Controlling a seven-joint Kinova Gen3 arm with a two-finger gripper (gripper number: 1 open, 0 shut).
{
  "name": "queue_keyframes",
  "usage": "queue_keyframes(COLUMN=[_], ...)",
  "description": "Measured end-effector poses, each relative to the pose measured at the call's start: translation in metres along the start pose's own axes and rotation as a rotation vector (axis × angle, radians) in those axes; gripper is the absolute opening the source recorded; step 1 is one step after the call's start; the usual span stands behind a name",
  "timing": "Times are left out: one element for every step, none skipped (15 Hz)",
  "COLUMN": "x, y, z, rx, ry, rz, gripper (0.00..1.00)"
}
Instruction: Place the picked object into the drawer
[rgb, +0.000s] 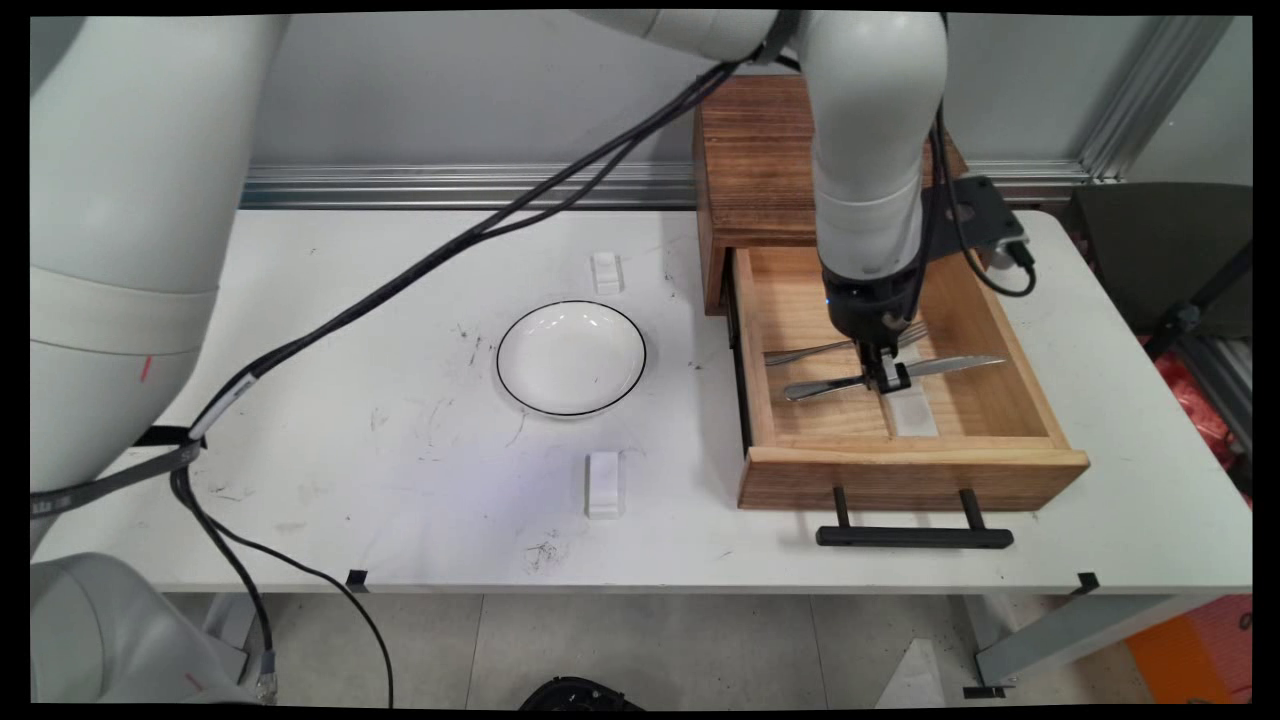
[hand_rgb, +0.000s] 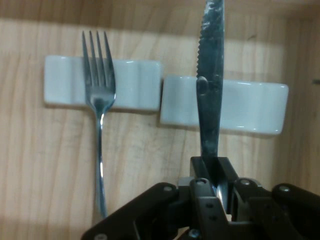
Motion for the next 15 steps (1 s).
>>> queue_keyframes(x=[0.000,0.000,0.000,0.000,0.000,0.000,0.001,0.001,0.001,0.002,0.002,0.002,0.002,0.003,0.003], y=[0.000,-0.001,-0.001,-0.002,-0.003,-0.003,-0.003,-0.003,-0.004,-0.005,-0.006,-0.006,-0.007,-0.008,-0.009], z=[0.005,0.010,0.014,0.018,0.021,0.024,0.028,0.031,0.035,0.038,0.041,0.044,0.046,0.047,0.048], rx=[-0.002,-0.003,-0.004,-0.005,-0.007,-0.009,-0.013,-0.017,-0.020,-0.023,-0.025,-0.028,-0.029,-0.030,-0.030], ry=[-0.007,-0.014,-0.020,-0.024,-0.027,-0.030,-0.032,-0.033,-0.034,-0.035,-0.036,-0.036,-0.034,-0.031,-0.027], rz=[0.004,0.008,0.011,0.015,0.018,0.021,0.026,0.031,0.037,0.043,0.049,0.054,0.058,0.063,0.067], gripper=[0.00,0.00,0.00,0.00,0.00,0.00,0.00,0.00,0.00,0.00,0.00,0.00,0.00,1.00,1.00])
